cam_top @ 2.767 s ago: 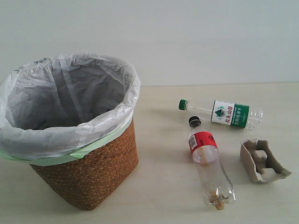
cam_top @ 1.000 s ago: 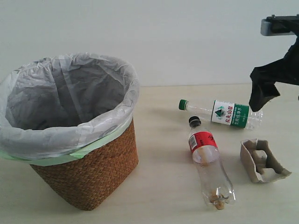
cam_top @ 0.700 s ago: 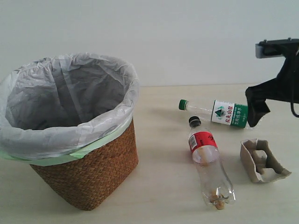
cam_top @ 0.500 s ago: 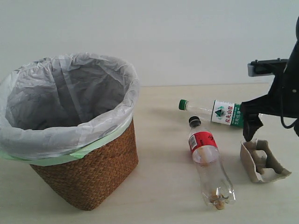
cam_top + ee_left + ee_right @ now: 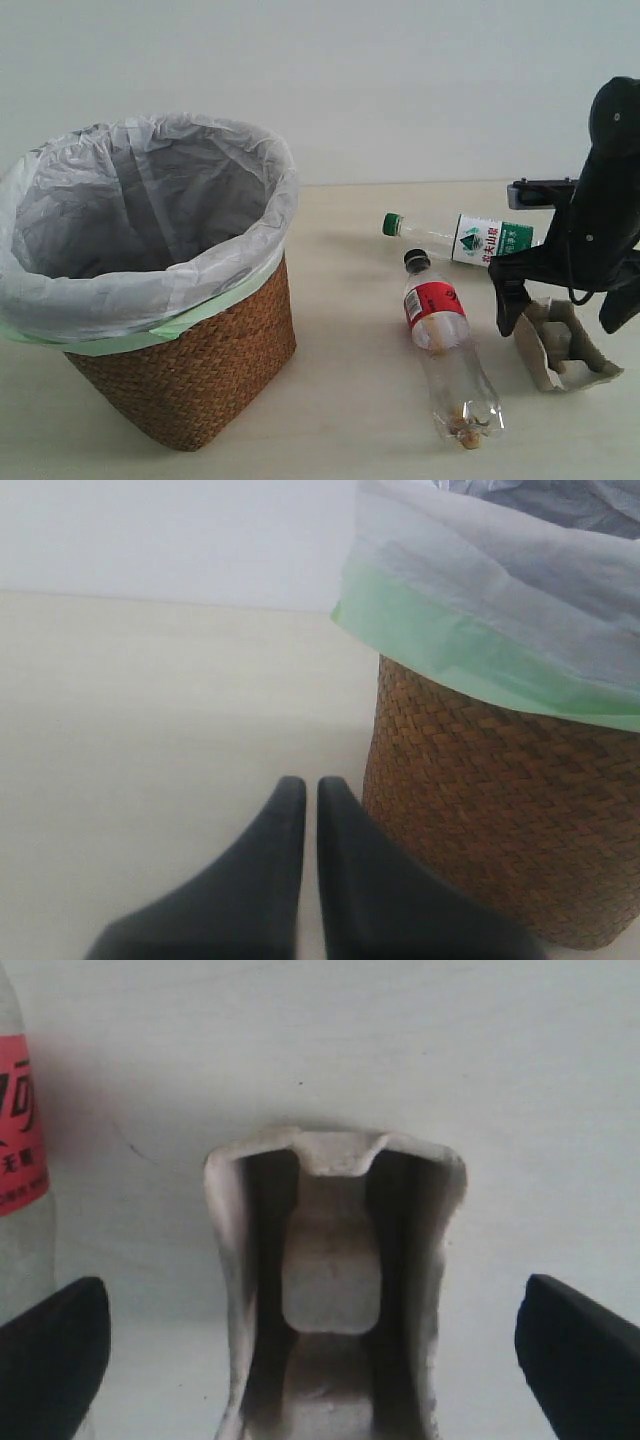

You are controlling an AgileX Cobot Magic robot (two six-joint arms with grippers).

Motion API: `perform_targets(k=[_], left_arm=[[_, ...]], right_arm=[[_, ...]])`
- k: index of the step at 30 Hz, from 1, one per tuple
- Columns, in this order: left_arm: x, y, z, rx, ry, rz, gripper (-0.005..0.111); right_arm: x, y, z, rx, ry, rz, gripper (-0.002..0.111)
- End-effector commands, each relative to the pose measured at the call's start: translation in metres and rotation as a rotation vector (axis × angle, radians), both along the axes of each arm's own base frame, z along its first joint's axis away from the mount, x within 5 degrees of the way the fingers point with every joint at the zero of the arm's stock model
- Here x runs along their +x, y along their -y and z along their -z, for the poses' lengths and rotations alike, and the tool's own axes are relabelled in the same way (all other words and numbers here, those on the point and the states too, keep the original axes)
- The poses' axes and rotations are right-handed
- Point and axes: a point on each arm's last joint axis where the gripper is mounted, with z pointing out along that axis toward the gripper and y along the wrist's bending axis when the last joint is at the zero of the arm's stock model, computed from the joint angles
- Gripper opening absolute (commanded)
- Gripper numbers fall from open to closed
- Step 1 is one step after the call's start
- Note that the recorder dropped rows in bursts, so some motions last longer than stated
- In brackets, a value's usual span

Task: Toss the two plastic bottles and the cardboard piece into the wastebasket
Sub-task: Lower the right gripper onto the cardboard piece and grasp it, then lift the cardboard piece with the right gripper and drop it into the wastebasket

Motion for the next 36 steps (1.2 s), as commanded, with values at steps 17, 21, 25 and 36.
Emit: perform_targets(k=[17,21,25,36], left_arm=[[0.0,0.0,0.001,-0.002,0.002,-0.002,0.004],[0.0,0.0,0.001,-0.002,0.002,-0.002,0.004],[0.0,0.0,0.001,-0.002,0.002,-0.002,0.004],[0.0,0.0,0.001,-0.002,0.002,-0.002,0.004]], right_arm=[[0.004,-0.002,0.035,0.012,-0.08,0.0,0.0],[0.0,-0.003,0.021,0.034,-0.084,0.008,0.0],[-0.009,-0.007,-0.014,0.091,-0.034,-0.033,0.0],[-0.077,0.002,-0.06,0.165,0.342,0.046,0.0]])
